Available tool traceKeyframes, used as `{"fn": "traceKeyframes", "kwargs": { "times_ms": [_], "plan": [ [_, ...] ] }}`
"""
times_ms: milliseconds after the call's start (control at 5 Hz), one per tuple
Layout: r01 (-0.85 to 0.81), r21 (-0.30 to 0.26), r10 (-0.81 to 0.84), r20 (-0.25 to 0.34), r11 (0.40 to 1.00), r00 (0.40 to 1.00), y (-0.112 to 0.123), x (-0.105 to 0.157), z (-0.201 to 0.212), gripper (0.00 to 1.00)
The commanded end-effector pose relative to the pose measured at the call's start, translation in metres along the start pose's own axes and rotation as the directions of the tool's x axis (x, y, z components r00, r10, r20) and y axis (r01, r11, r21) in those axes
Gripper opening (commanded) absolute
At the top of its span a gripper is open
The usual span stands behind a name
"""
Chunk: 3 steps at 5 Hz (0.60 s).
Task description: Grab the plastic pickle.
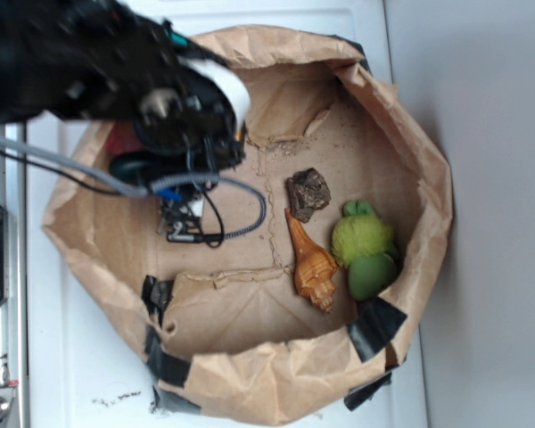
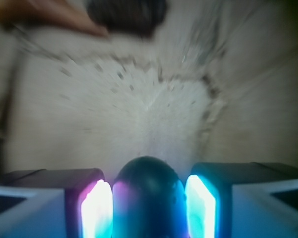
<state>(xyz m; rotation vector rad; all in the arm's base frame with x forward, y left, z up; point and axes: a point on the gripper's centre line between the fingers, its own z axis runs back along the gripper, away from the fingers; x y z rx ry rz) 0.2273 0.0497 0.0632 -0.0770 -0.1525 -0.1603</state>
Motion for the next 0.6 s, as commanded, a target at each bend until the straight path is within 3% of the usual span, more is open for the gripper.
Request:
{"fn": "traceKeyframes", "kwargs": {
  "times_ms": [0,400],
  "plan": [
    [-0.025,-0.023,0.027,0.089,0.999,0.996,0.01,0.01,0.064,0.0],
    [-0.09,0.049,0.083,0.135,0.995,0.987,0.002,-0.002,0.077,0.0]
  ]
}}
